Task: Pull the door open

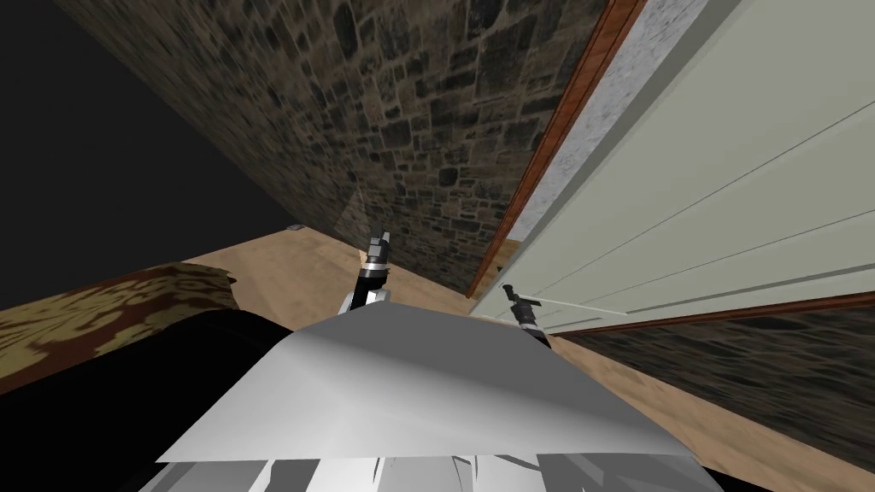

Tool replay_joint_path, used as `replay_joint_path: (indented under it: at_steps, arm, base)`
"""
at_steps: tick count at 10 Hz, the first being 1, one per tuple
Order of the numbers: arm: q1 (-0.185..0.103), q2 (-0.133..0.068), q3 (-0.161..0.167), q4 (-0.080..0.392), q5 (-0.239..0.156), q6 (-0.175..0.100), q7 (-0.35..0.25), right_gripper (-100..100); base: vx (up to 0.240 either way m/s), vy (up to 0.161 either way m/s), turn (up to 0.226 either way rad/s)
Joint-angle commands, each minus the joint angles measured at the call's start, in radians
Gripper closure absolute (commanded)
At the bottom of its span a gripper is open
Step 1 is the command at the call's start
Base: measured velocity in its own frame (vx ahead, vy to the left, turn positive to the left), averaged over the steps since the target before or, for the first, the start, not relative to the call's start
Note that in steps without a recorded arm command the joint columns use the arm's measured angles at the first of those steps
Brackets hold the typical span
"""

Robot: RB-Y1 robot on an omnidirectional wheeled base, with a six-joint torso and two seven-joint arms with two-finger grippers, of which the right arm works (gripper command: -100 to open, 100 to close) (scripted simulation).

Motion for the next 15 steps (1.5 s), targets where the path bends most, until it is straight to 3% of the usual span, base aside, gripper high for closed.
replay_joint_path:
  at_steps: [1, 6, 9, 10, 11, 15]
  arm:
    - [0.008, -0.007, 0.008, 0.013, 0.0, -0.029, -0.01, 100]
    - [0.062, -0.045, 0.042, 0.037, -0.003, -0.129, -0.044, 100]
    - [0.082, -0.06, 0.054, 0.046, -0.004, -0.166, -0.057, 100]
    - [0.072, -0.05, 0.054, 0.055, -0.001, -0.156, -0.053, 100]
    - [0.079, -0.053, 0.055, 0.061, 0.001, -0.173, -0.058, 100]
    - [0.09, -0.058, 0.053, 0.072, 0.006, -0.198, -0.066, 100]
  base:
    - [-0.153, -0.065, 0.151]
    - [-0.207, -0.077, 0.176]
    - [-0.137, -0.039, 0.099]
    - [-0.068, -0.027, 0.041]
    - [-0.18, -0.024, 0.196]
    - [-0.213, -0.091, 0.19]
